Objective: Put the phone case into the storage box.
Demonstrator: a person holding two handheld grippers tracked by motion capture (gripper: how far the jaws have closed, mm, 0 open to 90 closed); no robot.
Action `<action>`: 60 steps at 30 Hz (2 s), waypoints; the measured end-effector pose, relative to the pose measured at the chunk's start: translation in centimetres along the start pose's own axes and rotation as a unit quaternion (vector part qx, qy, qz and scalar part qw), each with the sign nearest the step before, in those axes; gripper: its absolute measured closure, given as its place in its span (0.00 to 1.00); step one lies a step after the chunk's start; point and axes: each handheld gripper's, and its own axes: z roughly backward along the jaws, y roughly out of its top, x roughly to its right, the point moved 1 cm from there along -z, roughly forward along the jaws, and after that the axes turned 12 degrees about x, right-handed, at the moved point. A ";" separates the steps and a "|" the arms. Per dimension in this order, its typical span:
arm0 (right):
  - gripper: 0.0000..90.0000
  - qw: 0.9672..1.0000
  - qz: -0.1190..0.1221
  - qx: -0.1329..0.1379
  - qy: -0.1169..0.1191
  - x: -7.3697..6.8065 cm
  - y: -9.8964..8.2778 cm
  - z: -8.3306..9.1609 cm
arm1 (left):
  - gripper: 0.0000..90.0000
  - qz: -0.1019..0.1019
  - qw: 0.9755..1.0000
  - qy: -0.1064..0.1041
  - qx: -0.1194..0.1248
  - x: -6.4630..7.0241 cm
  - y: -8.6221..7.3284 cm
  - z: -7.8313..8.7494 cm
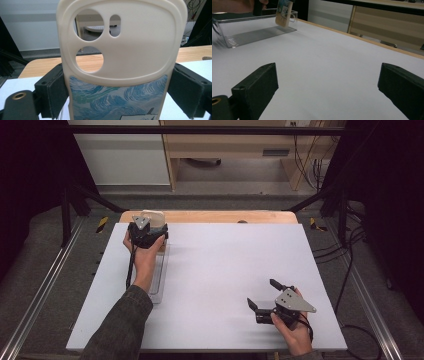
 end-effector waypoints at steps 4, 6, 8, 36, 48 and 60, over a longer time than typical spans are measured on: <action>0.03 1.000 0.000 0.000 0.001 0.0 0.0 0.0 | 0.12 0.001 1.000 -0.001 -0.002 0.0 -0.1 0.0; 0.03 1.000 0.000 0.000 0.001 0.0 0.0 0.0 | 0.12 0.002 1.000 -0.001 -0.002 0.0 -0.1 -0.1; 0.03 1.000 0.000 0.000 0.001 0.0 0.0 0.0 | 0.12 0.002 1.000 -0.001 -0.003 -0.1 -0.1 -0.1; 0.03 1.000 -0.004 0.000 0.004 -0.1 0.0 -0.1 | 0.12 0.012 1.000 0.002 -0.021 -0.2 -0.5 -0.4; 0.03 1.000 -0.005 -0.001 0.005 -0.1 0.0 -0.1 | 0.12 0.013 1.000 0.000 -0.021 -0.2 -0.6 -0.4; 0.03 1.000 -0.004 -0.001 0.005 -0.2 0.0 -0.1 | 0.12 0.016 0.999 0.004 -0.028 -0.3 -0.4 -0.6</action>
